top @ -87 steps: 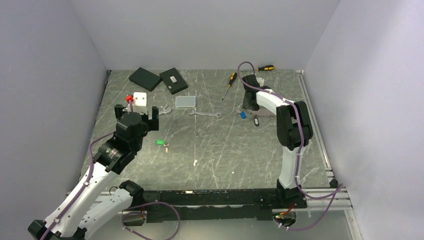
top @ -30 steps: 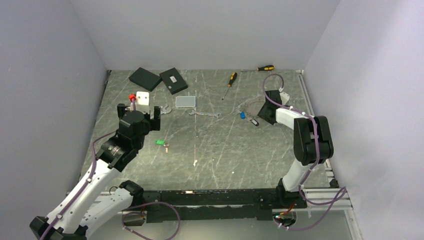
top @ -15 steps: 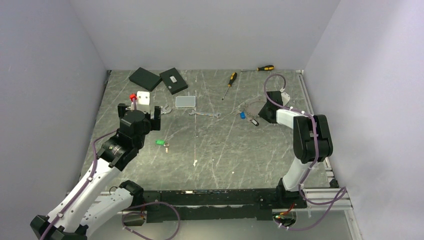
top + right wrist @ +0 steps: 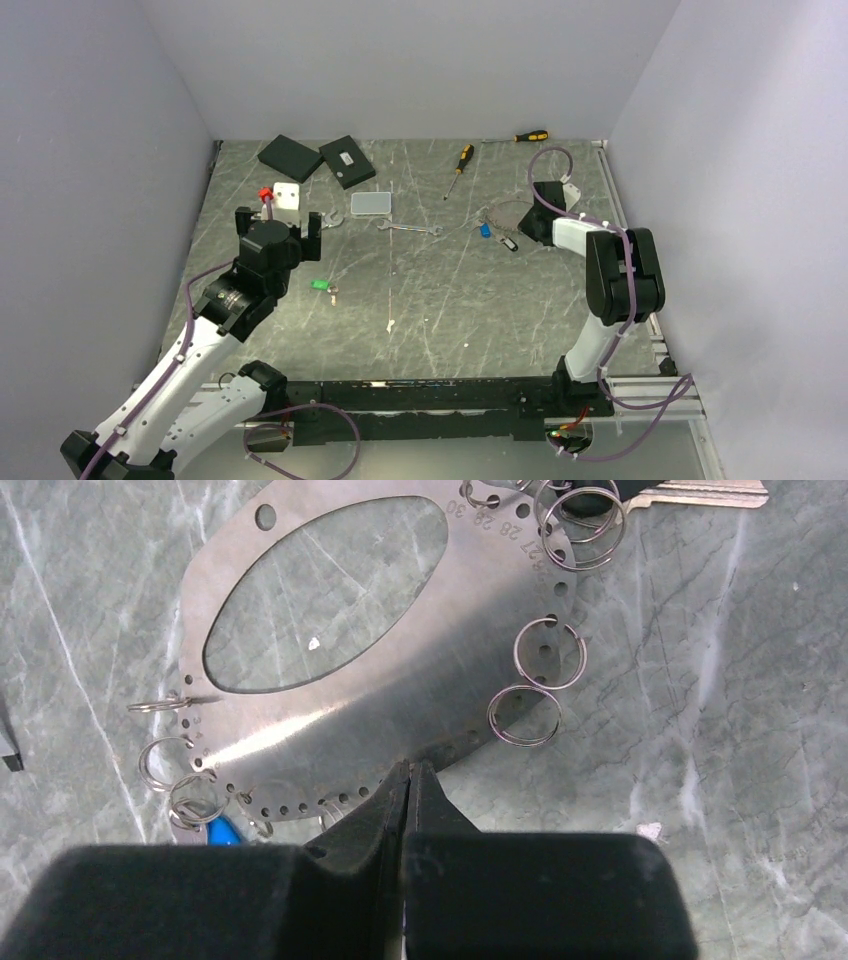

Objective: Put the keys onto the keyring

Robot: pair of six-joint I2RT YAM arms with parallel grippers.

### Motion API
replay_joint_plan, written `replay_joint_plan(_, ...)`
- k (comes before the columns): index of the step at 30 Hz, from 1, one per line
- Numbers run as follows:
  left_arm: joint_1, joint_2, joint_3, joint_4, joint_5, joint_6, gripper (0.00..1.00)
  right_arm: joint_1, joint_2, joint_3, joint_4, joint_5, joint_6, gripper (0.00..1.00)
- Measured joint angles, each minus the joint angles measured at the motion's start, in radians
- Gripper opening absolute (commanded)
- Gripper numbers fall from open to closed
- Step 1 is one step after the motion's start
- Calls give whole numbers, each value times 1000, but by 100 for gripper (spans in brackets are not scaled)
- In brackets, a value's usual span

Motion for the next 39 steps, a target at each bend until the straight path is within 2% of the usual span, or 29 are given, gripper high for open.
replay_joint_plan(7,2,-11,0,1,51,3,94,0,-92,-6,-19,-45,0,0)
replay_joint_plan(11,3,-24,0,16,149,15,92,2,-198,-6,-22,-85,0,0)
replay_joint_plan(18,3,-25,-21,84,377,34,96,15,-344,-7,-24,-186,16,0)
replay_joint_plan(19,3,-23,-28,97,410,35,95,18,-362,-7,-25,-201,19,0)
replay_joint_plan(24,3,32,-76,200,612,32,75,53,-454,-33,-8,-304,55,0)
replay_joint_plan(32,3,37,-199,396,939,74,68,216,-520,-87,71,-464,115,0)
replay_joint_plan(39,-10,-21,-262,503,1090,187,64,338,-545,-119,222,-608,141,0)
